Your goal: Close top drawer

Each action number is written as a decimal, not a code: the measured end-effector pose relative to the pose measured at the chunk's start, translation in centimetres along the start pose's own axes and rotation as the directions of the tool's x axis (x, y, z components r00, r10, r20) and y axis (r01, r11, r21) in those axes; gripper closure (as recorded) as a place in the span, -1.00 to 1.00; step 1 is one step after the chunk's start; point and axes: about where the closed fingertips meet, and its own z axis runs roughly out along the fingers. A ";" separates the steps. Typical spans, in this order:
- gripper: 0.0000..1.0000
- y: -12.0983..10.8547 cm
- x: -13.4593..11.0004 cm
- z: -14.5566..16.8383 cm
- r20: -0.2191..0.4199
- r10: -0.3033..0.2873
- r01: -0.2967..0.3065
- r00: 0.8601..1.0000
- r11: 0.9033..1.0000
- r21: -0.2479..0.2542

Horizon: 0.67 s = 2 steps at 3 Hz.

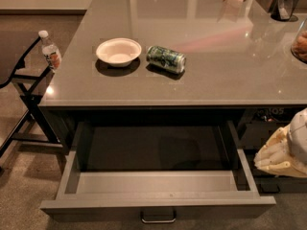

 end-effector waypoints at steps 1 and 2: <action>1.00 0.0 0.0 0.0 0.000 0.000 0.000 1.000 1.000 0.000; 1.00 1.8 1.1 2.9 0.049 0.028 -0.026 0.998 0.999 -0.040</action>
Offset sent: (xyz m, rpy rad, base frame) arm -0.0521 0.0097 -0.1035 0.2007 0.1044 -0.0327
